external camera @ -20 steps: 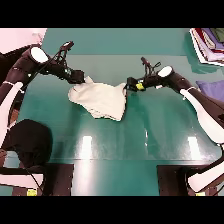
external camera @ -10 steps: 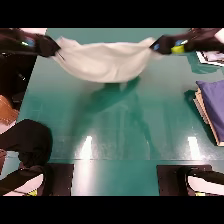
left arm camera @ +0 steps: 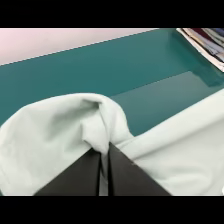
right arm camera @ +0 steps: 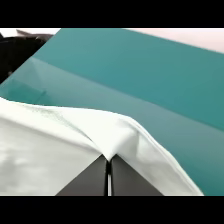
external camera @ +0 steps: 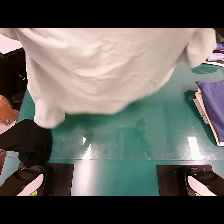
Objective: Fold the shirts.
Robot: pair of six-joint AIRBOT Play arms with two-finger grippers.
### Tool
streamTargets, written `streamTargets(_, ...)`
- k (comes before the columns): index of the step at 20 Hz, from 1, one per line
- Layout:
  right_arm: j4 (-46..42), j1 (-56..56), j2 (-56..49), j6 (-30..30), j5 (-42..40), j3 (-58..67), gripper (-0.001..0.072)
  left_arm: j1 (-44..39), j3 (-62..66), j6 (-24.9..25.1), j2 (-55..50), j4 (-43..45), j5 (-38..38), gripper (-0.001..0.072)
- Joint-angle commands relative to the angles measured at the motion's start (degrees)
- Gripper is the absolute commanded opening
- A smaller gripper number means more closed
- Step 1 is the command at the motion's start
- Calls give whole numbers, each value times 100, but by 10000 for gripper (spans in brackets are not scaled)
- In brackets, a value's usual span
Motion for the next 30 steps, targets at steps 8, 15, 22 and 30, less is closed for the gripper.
streamTargets(8, -479, -4, -1954, 367, 188, 9, 14, 7, 81, -70, -2249, 0, -1495, 34)
streamTargets(15, -479, -186, -3602, 387, -149, 9, 14, 7, 83, -59, -4629, -249, -1043, 34)
streamTargets(22, -485, -365, -3722, 404, -55, 9, 15, 20, 90, -103, -5058, -223, -710, 54)
streamTargets(30, -481, -363, -3626, 400, 564, 9, 14, 341, 83, -52, -4505, -109, -1349, 545)
